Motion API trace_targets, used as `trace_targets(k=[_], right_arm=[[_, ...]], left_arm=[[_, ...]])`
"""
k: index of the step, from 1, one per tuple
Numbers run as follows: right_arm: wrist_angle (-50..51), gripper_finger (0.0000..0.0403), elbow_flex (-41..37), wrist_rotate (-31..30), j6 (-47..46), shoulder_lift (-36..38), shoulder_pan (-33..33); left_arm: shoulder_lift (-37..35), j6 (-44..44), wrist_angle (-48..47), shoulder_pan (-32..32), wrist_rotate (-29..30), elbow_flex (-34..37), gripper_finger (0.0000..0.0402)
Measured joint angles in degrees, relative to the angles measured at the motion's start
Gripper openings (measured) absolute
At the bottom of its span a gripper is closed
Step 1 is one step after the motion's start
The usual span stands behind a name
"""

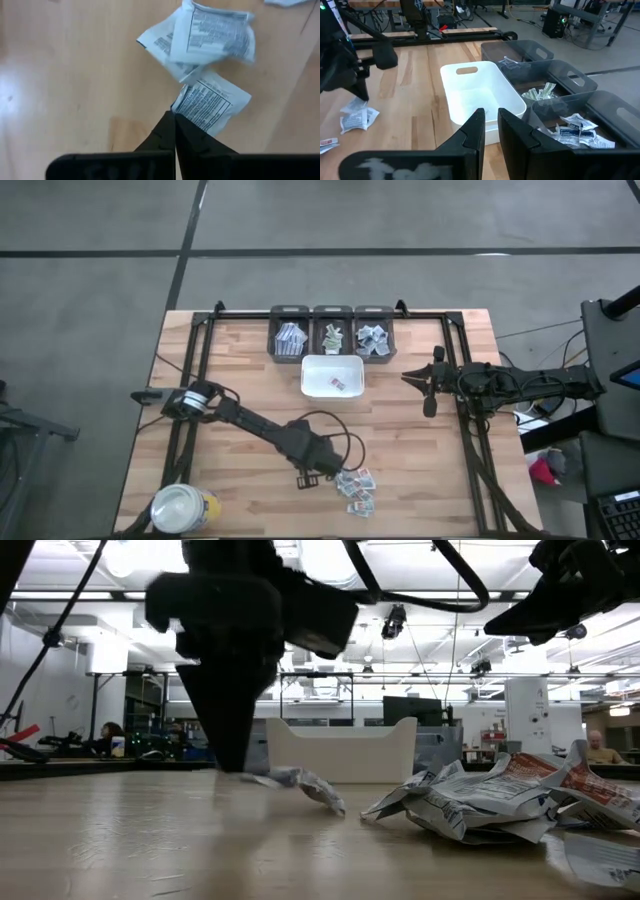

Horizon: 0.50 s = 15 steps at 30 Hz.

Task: Pick & Place First Aid Supplies
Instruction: Put the white alcohol pad into the right black bin

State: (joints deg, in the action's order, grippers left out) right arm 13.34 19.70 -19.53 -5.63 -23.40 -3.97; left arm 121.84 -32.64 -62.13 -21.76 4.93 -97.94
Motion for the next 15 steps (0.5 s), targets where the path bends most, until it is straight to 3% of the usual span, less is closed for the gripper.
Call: trace_targets(k=[8,15], right_arm=[[0.0,0.0052,0.0,0.0,0.1,0.0,0.0],[0.0,0.0052,0.0,0.0,0.3,0.0,0.0]], left_arm=[[0.0,1.8,-9.5,-1.5,0.5,-5.5,0.0],[0.0,5.6,-10.0,-1.9,0.9,-10.4,0.0]])
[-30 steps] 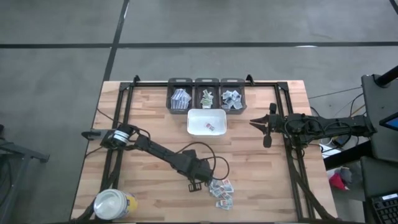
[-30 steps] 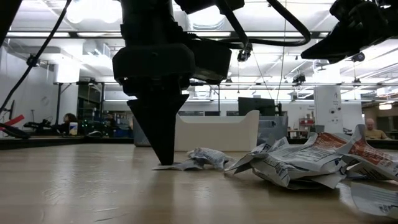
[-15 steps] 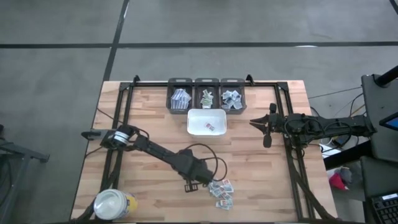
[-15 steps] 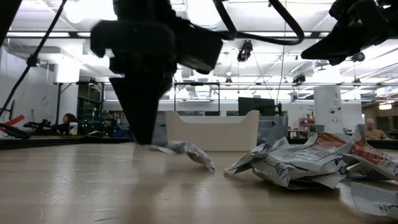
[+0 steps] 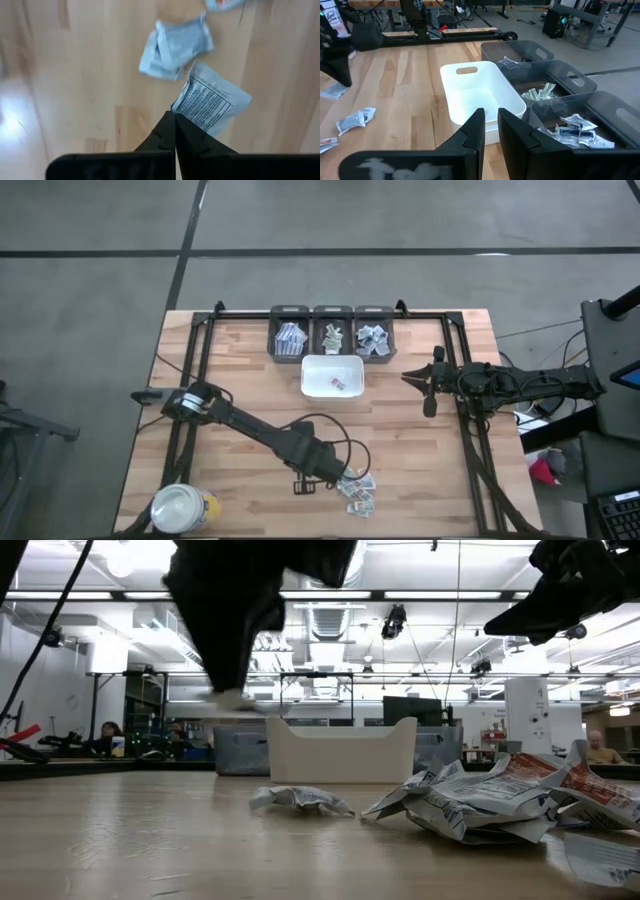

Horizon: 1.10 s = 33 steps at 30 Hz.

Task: Pick & Place First Aid Supplies
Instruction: Put the white alcohol pad into the right black bin

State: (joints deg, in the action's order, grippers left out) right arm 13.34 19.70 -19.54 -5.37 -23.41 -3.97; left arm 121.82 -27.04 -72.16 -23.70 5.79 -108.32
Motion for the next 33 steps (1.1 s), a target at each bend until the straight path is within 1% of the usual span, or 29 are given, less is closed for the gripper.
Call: trace_targets(k=[4,13,18,22,27,30,33], right_arm=[[0.0,0.0052,0.0,0.0,0.0,0.0,0.0],[0.0,0.0052,0.0,0.0,0.0,0.0,0.0],[0.1,0.0052,0.0,0.0,0.0,0.0,0.0],[0.1,0.0052,0.0,0.0,0.0,0.0,0.0],[0.1,0.0052,0.0,0.0,0.0,0.0,0.0],[0.1,0.0052,0.0,0.0,0.0,0.0,0.0],[0.1,0.0052,0.0,0.0,0.0,0.0,0.0]], left_arm=[[0.0,0.3,0.1,0.0,4.5,-3.2,0.0],[-0.1,3.6,2.1,1.2,18.7,-9.8,0.0],[-0.1,6.8,2.0,2.8,27.1,-12.4,0.0],[-0.1,10.4,2.0,5.4,33.4,-14.6,0.0],[-0.1,17.2,2.1,10.2,36.1,-18.2,0.0],[-0.1,22.7,2.6,13.8,36.2,-20.6,0.0],[-0.1,27.8,6.0,17.4,36.2,-22.6,0.0]])
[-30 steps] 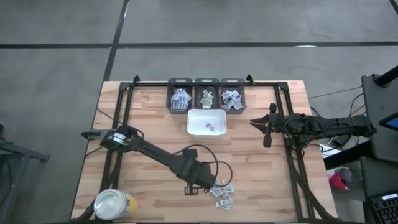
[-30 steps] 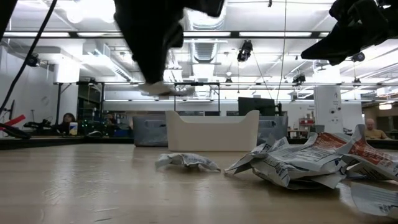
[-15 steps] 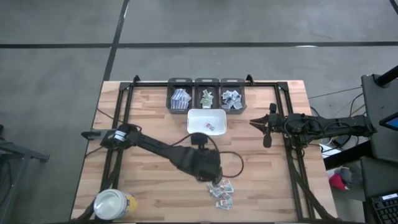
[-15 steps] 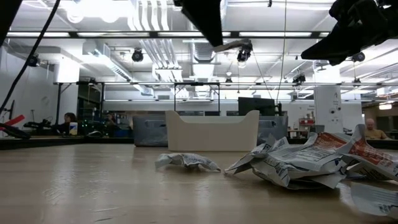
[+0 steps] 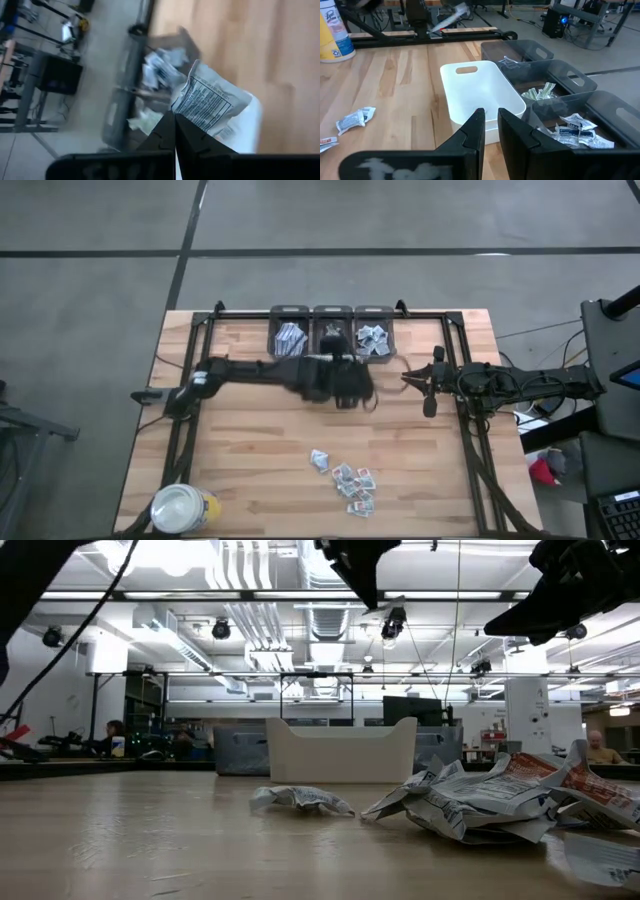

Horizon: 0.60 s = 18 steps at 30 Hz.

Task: Pick & Place First Aid Supplies
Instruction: Put the white alcohol pad into the right black bin

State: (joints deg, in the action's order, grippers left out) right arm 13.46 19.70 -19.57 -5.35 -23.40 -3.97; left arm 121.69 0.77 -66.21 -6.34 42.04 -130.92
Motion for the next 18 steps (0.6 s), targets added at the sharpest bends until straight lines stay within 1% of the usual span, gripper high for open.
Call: trace_targets(k=[3,7,10,14,16,18], right_arm=[[0.0,0.0052,0.0,0.0,0.0,0.0,0.0],[0.0,0.0052,0.0,-0.1,0.6,0.0,0.0],[-0.1,0.0052,0.0,-0.1,5.6,0.0,0.0],[-0.3,0.0052,0.0,-0.1,12.0,0.0,0.0],[-0.6,0.0052,0.0,-0.8,13.1,0.0,0.0],[-0.7,0.0052,0.0,-2.9,13.0,0.0,0.0]], left_arm=[[0.0,6.0,6.1,3.3,-1.3,-0.8,0.0],[0.0,14.5,16.6,7.2,-6.0,-0.1,0.0],[0.7,18.9,22.0,9.9,-8.7,0.0,0.0],[2.4,21.4,27.4,13.3,-10.6,0.0,0.0],[3.2,21.8,29.6,14.9,-12.9,0.1,0.0],[4.0,22.0,32.0,16.3,-14.8,0.1,0.0]])
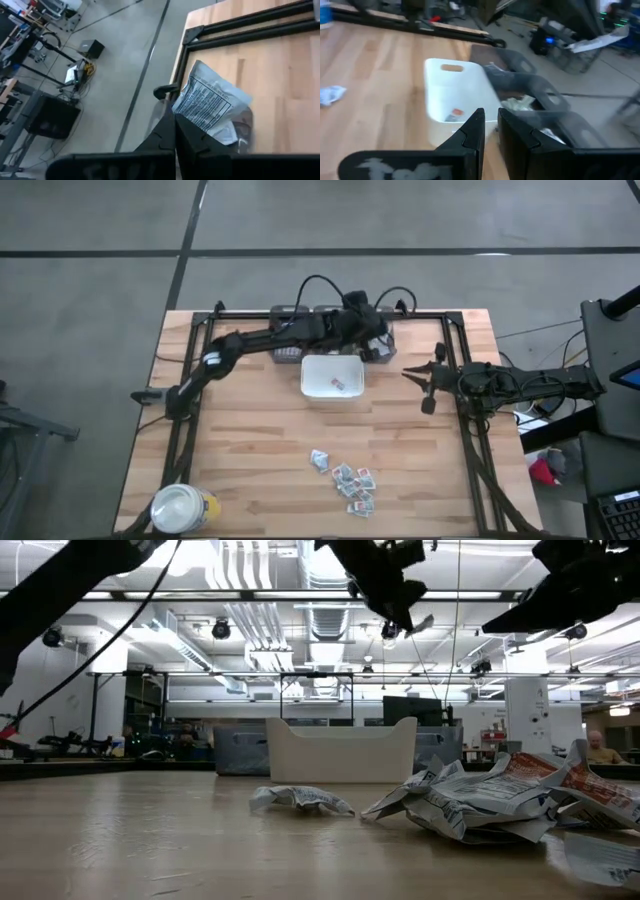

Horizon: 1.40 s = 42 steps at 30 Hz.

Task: Pick & Place First Aid Supplies
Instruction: Put the white alcohol pad into the right black bin

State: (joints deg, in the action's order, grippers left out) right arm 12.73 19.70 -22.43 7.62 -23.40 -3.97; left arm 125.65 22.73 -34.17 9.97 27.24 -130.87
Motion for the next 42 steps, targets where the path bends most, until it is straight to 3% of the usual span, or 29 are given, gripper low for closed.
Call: trace_targets(k=[9,20,29,33,37,42], right_arm=[[-1.2,0.0052,0.0,-13.8,-11.3,0.0,0.0],[-1.5,0.0052,0.0,-17.7,-15.4,0.0,0.1],[-4.5,0.0052,2.7,-33.9,-16.5,0.0,0.7],[-4.7,0.0052,4.6,-31.4,-17.0,0.0,0.7],[-3.2,0.0052,5.1,-26.7,-24.3,-0.9,2.6],[-2.1,0.0067,5.1,-16.3,-30.9,-4.1,8.7]], left_arm=[[4.6,3.4,2.6,4.3,-3.3,0.0,0.0],[9.5,6.1,2.6,6.4,-5.6,0.1,0.0],[9.4,6.4,2.5,6.9,-5.6,0.1,0.0],[9.4,7.1,2.4,6.9,-5.6,0.1,0.0],[9.3,7.1,2.4,6.9,-5.6,0.1,0.0],[9.3,7.1,2.4,6.8,-5.5,0.1,0.0]])
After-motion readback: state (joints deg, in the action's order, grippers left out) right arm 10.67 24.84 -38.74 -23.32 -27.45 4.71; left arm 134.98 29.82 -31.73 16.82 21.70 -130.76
